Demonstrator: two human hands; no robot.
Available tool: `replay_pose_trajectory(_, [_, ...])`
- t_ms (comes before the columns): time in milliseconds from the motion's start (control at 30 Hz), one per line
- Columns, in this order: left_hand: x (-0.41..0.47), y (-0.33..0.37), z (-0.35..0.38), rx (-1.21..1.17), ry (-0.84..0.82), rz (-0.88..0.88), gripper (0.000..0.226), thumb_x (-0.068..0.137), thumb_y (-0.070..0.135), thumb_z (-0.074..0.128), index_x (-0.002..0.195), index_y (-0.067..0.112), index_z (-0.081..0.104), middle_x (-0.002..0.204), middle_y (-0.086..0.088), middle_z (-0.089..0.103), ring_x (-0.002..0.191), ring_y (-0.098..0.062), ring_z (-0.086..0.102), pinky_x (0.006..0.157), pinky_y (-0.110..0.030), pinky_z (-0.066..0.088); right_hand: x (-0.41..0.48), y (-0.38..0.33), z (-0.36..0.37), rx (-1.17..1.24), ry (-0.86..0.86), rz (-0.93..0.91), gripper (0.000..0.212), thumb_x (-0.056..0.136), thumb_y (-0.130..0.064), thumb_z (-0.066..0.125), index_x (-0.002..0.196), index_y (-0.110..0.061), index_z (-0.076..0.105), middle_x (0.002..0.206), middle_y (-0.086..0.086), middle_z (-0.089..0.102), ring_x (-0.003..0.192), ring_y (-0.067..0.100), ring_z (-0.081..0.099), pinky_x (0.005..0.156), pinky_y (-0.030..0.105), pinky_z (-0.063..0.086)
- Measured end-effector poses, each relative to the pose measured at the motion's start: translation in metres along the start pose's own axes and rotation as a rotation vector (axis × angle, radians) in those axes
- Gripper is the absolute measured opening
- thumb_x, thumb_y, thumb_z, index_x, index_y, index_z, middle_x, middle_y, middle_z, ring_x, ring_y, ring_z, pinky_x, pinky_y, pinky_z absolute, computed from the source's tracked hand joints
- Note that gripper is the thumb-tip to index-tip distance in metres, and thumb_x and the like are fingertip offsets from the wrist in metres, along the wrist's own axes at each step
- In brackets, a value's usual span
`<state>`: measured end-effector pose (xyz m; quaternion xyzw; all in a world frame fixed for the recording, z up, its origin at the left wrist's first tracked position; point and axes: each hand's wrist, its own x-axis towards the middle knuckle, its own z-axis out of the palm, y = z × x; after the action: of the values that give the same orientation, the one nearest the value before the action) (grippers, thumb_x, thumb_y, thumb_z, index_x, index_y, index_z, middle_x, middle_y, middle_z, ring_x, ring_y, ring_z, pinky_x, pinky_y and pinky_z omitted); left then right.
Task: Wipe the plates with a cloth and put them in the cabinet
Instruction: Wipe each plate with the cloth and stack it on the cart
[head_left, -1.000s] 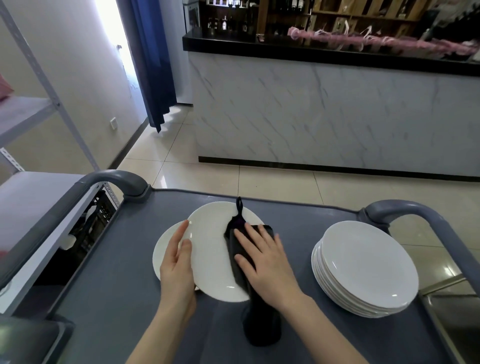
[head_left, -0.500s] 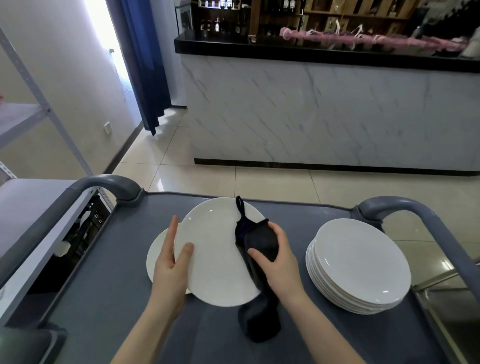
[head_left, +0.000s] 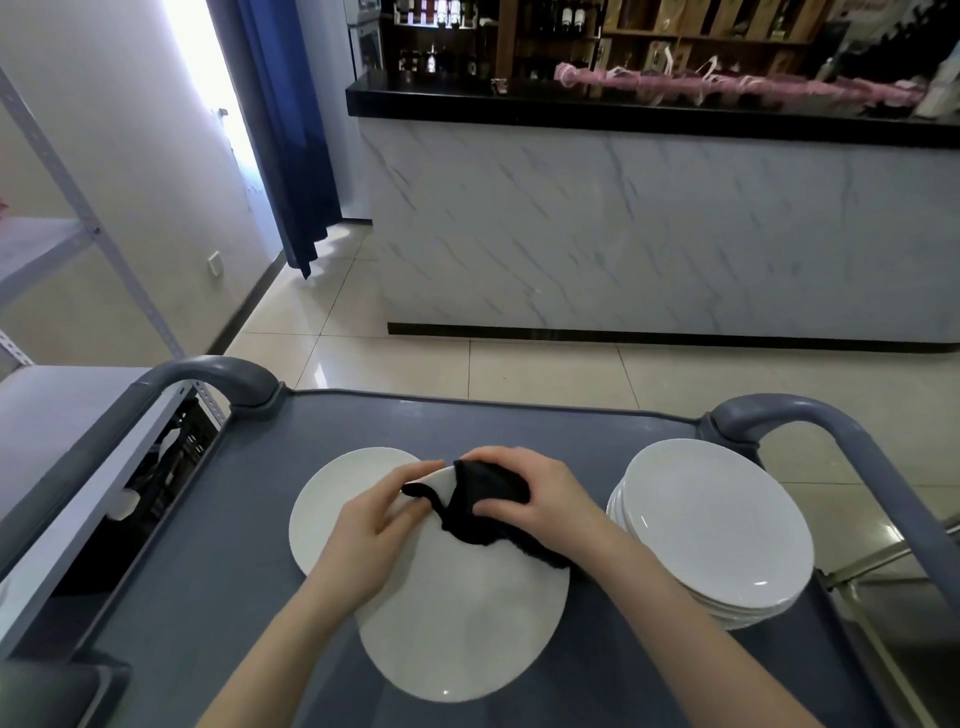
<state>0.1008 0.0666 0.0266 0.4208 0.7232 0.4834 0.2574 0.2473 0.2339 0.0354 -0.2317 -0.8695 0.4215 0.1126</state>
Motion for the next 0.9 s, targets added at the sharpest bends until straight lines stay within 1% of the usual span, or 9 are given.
replay_pose_trajectory(100, [-0.006,-0.002,0.000,-0.041,0.061,-0.003,0.035,0.101,0.013,0.056,0.119,0.041,0.066,0.117,0.025,0.069,0.114,0.003,0.060,0.089,-0.011,0.043,-0.008,0.009,-0.003,0.076,0.070,0.025,0.044,0.079,-0.023,0.078,0.115,-0.041,0.061,0.111,-0.022,0.066,0.106,-0.003,0.059,0.093,0.017,0.046])
replay_pose_trajectory(267, [-0.013,-0.004,-0.003,-0.217,0.256,-0.056,0.034,0.101,0.011,0.058,0.117,0.039,0.069,0.119,0.020,0.069,0.107,-0.001,0.064,0.091,-0.032,0.049,-0.032,0.033,-0.004,0.191,0.158,0.159,0.039,0.082,-0.014,0.074,0.110,-0.037,0.058,0.105,-0.017,0.069,0.101,0.000,0.063,0.092,0.028,0.050])
replay_pose_trajectory(400, [-0.014,-0.002,-0.005,-0.176,0.173,-0.019,0.030,0.095,0.027,0.057,0.122,0.033,0.068,0.126,0.019,0.066,0.116,-0.001,0.061,0.095,-0.031,0.047,-0.035,0.035,-0.005,0.189,0.120,0.172,0.041,0.080,-0.011,0.074,0.110,-0.035,0.059,0.105,-0.016,0.069,0.102,0.003,0.063,0.095,0.034,0.051])
replay_pose_trajectory(500, [-0.007,0.004,-0.011,-0.105,0.061,0.000,0.028,0.096,0.029,0.058,0.118,0.044,0.067,0.123,0.022,0.067,0.114,0.002,0.061,0.090,-0.021,0.046,-0.028,0.025,-0.009,0.180,0.116,0.127,0.038,0.079,-0.011,0.076,0.108,-0.031,0.063,0.103,-0.016,0.069,0.101,0.002,0.063,0.093,0.029,0.050])
replay_pose_trajectory(567, [-0.003,0.009,-0.006,0.019,-0.080,0.021,0.031,0.100,0.025,0.060,0.115,0.051,0.066,0.114,0.021,0.071,0.109,0.000,0.064,0.088,-0.017,0.048,-0.020,0.011,-0.009,0.136,0.042,0.049,0.035,0.078,-0.012,0.077,0.104,-0.032,0.066,0.098,-0.017,0.070,0.097,0.000,0.063,0.089,0.023,0.049])
replay_pose_trajectory(633, [-0.001,0.009,0.002,0.095,-0.159,-0.001,0.035,0.100,0.019,0.060,0.110,0.052,0.063,0.096,0.012,0.076,0.092,-0.006,0.069,0.084,-0.025,0.052,-0.013,-0.002,-0.004,0.064,-0.079,-0.014,0.030,0.077,-0.014,0.076,0.101,-0.030,0.069,0.094,-0.014,0.071,0.092,0.002,0.064,0.086,0.023,0.050])
replay_pose_trajectory(700, [-0.001,0.005,0.004,0.061,-0.142,-0.047,0.032,0.098,0.017,0.062,0.106,0.049,0.058,0.086,0.008,0.077,0.083,-0.010,0.070,0.079,-0.030,0.051,-0.010,-0.008,0.000,0.029,-0.117,-0.025,0.028,0.079,-0.015,0.075,0.102,-0.029,0.070,0.093,-0.011,0.072,0.091,0.005,0.065,0.087,0.029,0.052])
replay_pose_trajectory(767, [-0.002,0.002,0.002,0.018,-0.116,-0.075,0.030,0.097,0.022,0.065,0.107,0.047,0.054,0.087,0.007,0.078,0.080,-0.009,0.068,0.075,-0.029,0.048,-0.012,-0.008,0.001,0.062,-0.090,-0.033,0.025,0.080,-0.014,0.073,0.102,-0.027,0.071,0.092,-0.009,0.072,0.090,0.008,0.066,0.086,0.031,0.052])
replay_pose_trajectory(900, [-0.009,-0.012,-0.010,-0.038,-0.034,-0.162,0.025,0.086,0.043,0.072,0.108,0.049,0.062,0.100,0.016,0.074,0.090,-0.001,0.067,0.073,-0.020,0.049,-0.021,0.000,-0.001,0.193,0.096,-0.036,0.027,0.081,-0.007,0.074,0.096,-0.029,0.072,0.091,-0.014,0.073,0.089,0.004,0.067,0.083,0.021,0.051])
